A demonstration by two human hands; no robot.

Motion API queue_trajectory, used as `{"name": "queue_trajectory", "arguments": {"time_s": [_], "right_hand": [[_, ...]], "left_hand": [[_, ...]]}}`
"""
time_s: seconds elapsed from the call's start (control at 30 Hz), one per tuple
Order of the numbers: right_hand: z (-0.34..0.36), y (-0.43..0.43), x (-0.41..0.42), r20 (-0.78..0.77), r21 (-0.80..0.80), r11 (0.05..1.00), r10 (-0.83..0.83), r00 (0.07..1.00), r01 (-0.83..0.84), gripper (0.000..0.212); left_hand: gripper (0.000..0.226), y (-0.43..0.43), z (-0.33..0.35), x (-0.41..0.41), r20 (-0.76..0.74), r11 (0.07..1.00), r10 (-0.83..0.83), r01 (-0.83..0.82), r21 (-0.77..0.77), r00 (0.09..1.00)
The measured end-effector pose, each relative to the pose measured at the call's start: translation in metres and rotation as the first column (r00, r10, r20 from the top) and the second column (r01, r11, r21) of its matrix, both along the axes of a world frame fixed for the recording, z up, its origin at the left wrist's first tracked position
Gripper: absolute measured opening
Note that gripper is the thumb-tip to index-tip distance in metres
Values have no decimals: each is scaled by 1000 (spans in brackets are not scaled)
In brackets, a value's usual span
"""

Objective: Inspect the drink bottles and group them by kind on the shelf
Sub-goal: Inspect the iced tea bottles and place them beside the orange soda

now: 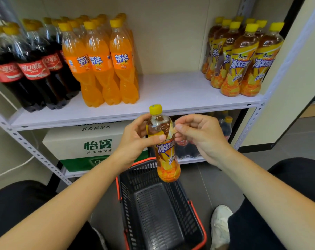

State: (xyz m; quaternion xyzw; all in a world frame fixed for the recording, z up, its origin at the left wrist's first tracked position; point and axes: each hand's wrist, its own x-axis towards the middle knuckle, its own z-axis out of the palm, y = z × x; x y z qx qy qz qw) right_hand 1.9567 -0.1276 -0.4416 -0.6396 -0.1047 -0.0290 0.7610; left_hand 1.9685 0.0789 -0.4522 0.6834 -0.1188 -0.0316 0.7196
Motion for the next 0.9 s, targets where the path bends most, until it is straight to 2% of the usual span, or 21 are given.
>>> {"name": "queue_trajectory", "arguments": {"time_s": [0.13,0.23,0.3,0.37,0.43,0.5,0.57,0.67,0.77,0.9], "right_hand": [[-48,-11,7,-128,-239,970,-82,988,50,17],[-103,-11,11,-221,-469,883,-125,967,7,16],[-138,-8,11,-272,-626,771,-71,960,-120,14],[-170,-6,8,-362,-756,591,-21,932,-280,36],[-196,-5,3,-391,-837,418,-4,920,-354,58],[-217,-4,-1,-376,-866,349,17,926,-358,73],[-232,-7,-5,-326,-880,363,9,945,-306,81],[-250,-21,-9,-313,-852,437,14,950,-288,87],[-262,-27,-15,-344,-778,561,-1,939,-284,87],[-273,-28,-20,-326,-708,666,-13,945,-234,86]], "left_hand": [[71,6,-33,-4,-59,989,10,-1,148,998],[65,6,-70,-8,-169,981,39,-5,196,985],[61,6,-97,-11,-259,977,75,-19,214,963],[59,4,-125,-13,-358,976,105,-27,216,928],[61,4,-154,-16,-438,974,133,-35,223,889],[66,3,-183,-18,-504,971,150,-30,238,851],[67,4,-210,-20,-566,967,172,-29,253,807],[61,7,-248,-20,-642,970,191,-42,240,743],[56,3,-281,-18,-677,974,182,-35,225,713],[54,-8,-321,-17,-691,971,219,-88,221,688]]}}
